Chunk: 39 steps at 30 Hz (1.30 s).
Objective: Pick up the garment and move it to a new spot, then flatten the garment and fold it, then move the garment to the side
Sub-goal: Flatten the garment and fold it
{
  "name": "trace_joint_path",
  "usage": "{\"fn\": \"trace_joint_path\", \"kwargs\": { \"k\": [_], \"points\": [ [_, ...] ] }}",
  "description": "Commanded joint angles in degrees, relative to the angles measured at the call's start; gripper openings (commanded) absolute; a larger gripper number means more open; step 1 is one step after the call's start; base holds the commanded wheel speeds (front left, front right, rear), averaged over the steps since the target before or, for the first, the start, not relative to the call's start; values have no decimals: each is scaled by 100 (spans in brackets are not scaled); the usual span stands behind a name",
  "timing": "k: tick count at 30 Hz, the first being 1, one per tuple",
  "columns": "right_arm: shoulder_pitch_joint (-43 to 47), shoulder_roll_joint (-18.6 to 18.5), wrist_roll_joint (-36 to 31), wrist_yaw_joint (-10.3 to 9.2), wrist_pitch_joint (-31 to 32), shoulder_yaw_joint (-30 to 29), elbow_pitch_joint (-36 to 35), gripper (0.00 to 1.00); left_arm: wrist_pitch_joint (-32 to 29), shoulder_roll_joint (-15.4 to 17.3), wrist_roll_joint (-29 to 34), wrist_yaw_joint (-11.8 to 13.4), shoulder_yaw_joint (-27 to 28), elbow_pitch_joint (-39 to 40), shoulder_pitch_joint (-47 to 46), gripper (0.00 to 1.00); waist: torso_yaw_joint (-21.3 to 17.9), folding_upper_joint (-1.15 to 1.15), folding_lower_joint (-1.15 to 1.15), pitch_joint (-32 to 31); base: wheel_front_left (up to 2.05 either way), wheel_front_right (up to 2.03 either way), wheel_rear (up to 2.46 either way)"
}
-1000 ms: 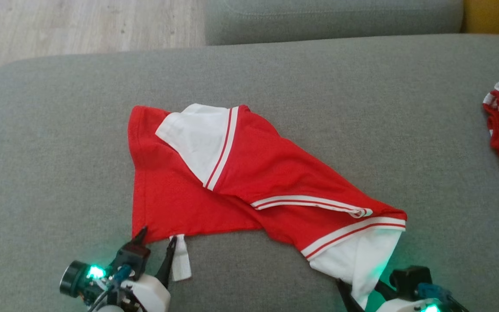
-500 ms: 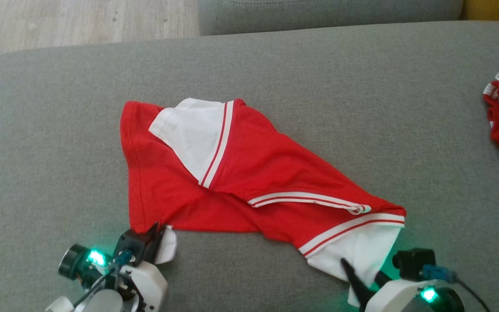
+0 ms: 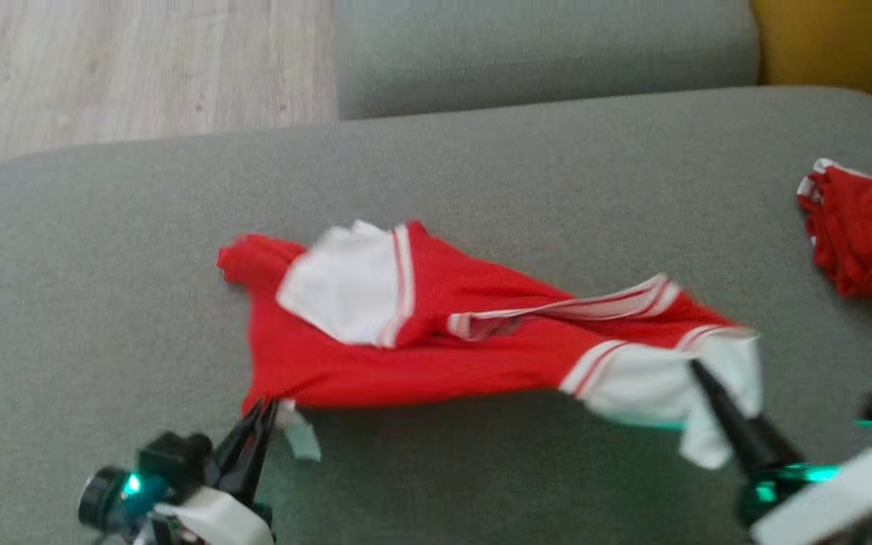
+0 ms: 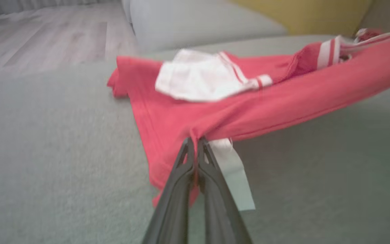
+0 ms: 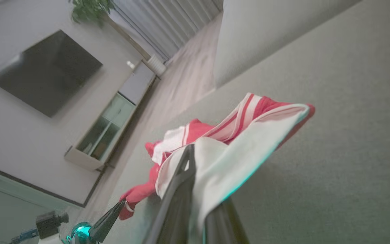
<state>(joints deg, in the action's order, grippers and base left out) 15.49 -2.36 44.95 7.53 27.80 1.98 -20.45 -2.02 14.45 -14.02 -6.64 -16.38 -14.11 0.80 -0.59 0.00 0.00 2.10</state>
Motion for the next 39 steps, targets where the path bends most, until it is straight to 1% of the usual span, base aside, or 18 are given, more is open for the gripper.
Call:
{"fn": "trace_joint_path", "kwargs": {
  "k": [1, 5, 7, 9, 11, 13, 16, 18, 20, 23, 25, 29, 31, 32, 34, 36, 38, 39],
  "points": [
    [-71, -52, 244, -4, 109, -86, -543, 0, -147, 189, -202, -34, 271, 725, -151, 0, 5, 0, 0, -115, 0, 0, 0],
    [0, -52, 995, -4, 501, -639, -1611, 0, -964, 430, -888, -59, 348, 2883, 11, 0, 33, 0, 0, -200, 0, 0, 0],
    [-80, -52, 1319, -4, 675, -874, -2078, 0, -1423, 612, -1118, -65, 342, 3842, -143, 0, 39, 0, 0, -205, 0, 0, 0],
    [-262, -52, 1549, -4, 857, -1100, -2468, 0, -1846, 748, -1332, -67, 360, 4592, -440, 0, 27, 0, 0, -185, 0, 0, 0],
    [-533, -52, 1728, -4, 1019, -1300, -2746, 0, -2239, 834, -1572, -69, 357, 5155, -841, 0, 1, 0, 0, -135, 0, 0, 0],
    [-913, -52, 1861, -4, 1191, -1507, -2877, 0, -2587, 852, -1816, -47, 413, 5512, -1341, 0, -39, 0, 0, -43, 0, 0, 0],
    [-1708, -52, 1850, -4, 1537, -1701, -2801, 0, -3032, 779, -2260, 53, 529, 5634, -2234, 0, -85, 0, 0, 232, 0, 0, 0],
    [-2348, -52, 1730, -4, 1724, -1801, -2492, 0, -3271, 806, -2370, 98, 645, 5404, -2913, 0, -93, 0, 0, 496, 0, 0, 0],
    [-3040, -52, 1701, -4, 1856, -1821, -1897, 0, -3429, 800, -2417, 142, 726, 4946, -3567, 0, -96, 0, 0, 827, 0, 0, 0],
    [-4320, -52, 1371, -4, 1940, -1840, -709, 0, -3439, 801, -2252, 116, 710, 3985, -4491, 0, -77, 0, 0, 1373, 0, 0, 0],
    [-5272, -52, 1120, -4, 1857, -1800, 221, 0, -3224, 762, -2072, 58, 599, 3308, -5082, 0, -59, 0, 0, 1745, 0, 0, 0],
    [-7281, -52, 470, -4, 1349, -1807, 2141, 0, -2347, 721, -1299, -8, 343, 1864, -6266, 0, 21, 0, 0, 2456, 0, 0, 0],
    [-8212, -52, 209, -4, 957, -1762, 3012, 0, -1802, 616, -1029, -27, 217, 1084, -6849, 0, 52, 0, 0, 2709, 0, 0, 0],
    [-8651, -52, 156, -4, 666, -1729, 3378, 0, -1424, 576, -905, -42, 131, 762, -7152, 0, 66, 0, 0, 2807, 0, 0, 0],
    [-9423, -52, 265, -4, 46, -1482, 3980, 0, -798, 542, -599, -41, 68, 56, -7679, 0, 65, 0, 0, 2982, 0, 0, 0],
    [-9922, -52, 326, -4, -524, -1203, 4438, 0, -207, 530, -336, -4, 43, -550, -8115, 0, 40, 0, 0, 3126, 0, 0, 0],
    [-10132, -52, 553, -4, -930, -888, 4721, 0, 275, 477, -235, 7, 30, -1073, -8345, 0, 20, 0, 0, 3178, 0, 0, 0],
    [-10132, -52, 553, -4, -930, -888, 4721, 0, 275, 477, -235, 7, 30, -1073, -8345, 0, 20, 0, 0, 3178, 0, 0, 0]
  ]
}}
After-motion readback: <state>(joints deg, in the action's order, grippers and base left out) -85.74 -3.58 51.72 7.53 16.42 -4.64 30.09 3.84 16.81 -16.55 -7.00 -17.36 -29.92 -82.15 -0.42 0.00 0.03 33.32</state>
